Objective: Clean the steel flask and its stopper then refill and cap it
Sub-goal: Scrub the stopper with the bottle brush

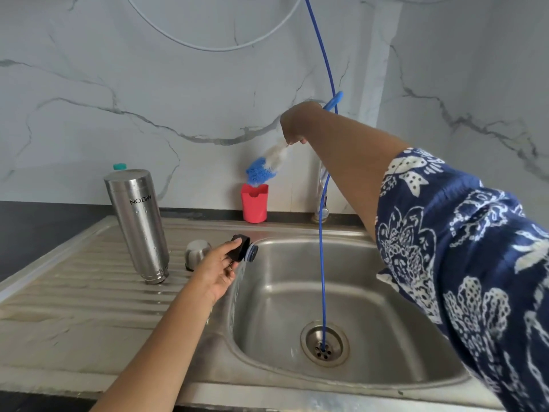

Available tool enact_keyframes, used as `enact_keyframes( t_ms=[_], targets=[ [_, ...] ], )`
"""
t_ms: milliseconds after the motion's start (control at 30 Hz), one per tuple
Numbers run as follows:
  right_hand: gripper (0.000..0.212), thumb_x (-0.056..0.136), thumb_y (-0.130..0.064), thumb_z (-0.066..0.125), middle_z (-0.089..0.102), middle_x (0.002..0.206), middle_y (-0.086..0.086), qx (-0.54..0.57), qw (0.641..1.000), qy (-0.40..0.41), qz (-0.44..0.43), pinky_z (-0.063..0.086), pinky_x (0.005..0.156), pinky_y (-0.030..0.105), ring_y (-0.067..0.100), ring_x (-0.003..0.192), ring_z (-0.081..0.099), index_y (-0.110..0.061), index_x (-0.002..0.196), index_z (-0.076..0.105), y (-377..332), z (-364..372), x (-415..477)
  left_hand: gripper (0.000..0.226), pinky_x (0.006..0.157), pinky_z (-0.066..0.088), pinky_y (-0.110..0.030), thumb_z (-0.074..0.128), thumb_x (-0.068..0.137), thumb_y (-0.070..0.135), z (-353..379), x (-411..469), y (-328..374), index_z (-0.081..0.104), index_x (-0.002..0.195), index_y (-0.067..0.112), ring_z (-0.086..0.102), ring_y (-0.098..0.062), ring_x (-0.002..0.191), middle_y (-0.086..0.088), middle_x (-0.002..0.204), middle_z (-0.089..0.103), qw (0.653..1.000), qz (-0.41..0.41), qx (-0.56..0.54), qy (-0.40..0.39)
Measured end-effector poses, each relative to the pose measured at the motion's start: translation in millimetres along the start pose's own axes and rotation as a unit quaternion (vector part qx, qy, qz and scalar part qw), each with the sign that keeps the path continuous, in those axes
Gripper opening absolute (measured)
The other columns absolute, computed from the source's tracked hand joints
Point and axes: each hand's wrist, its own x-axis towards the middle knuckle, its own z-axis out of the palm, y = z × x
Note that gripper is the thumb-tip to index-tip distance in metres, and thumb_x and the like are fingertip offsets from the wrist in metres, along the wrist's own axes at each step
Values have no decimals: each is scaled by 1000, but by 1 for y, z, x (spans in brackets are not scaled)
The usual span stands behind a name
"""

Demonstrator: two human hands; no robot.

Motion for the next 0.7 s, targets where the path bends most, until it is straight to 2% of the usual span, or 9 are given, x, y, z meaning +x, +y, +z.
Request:
enact_keyframes(
  t_ms=[167,267,400,533,633,700],
  targets=[
    [6,92,-12,55,55,90,7,-84,996,12,1,40,76,36,28,87,52,-10,97,55,9,-12,-28,8,65,40,-20,68,84,11,0,-5,-3,62,90,11,53,-13,76,-10,89,65,1000,1,-22,-15],
    [15,90,-11,55,54,95,8,-76,997,14,-6,42,78,38,29,90,53,-8,104,57,15,-10,-30,10,70,43,-23,69,82,8,1,-9,-7,62,90,9,55,-16,81,-12,90,66,999,-4,-19,-27],
    [25,90,-9,54,60,106,10,-46,998,27,-14,48,90,40,29,100,57,-5,114,60,21,0,-34,16,76,46,-26,70,81,5,2,-12,-10,61,93,6,58,-20,85,-15,94,66,1000,2,-19,-25],
    [23,90,-10,50,63,102,7,43,998,53,-6,47,78,36,27,91,58,-5,109,62,32,22,-46,15,80,48,-27,70,81,6,0,-10,-10,61,93,5,60,-19,84,-13,93,66,999,14,-22,-23],
    [31,96,-22,45,63,120,6,141,987,71,2,48,91,41,30,106,59,-18,121,62,46,54,-85,12,76,49,-24,70,83,9,1,-8,-12,62,91,7,61,-17,80,-10,88,67,999,30,-8,-27],
    [33,99,-24,41,60,126,4,184,981,67,-1,46,93,37,31,111,57,-27,126,61,56,83,-130,8,71,49,-22,68,84,11,4,-7,-15,61,87,10,61,-16,77,-7,84,67,999,43,2,-26]
  ],
)
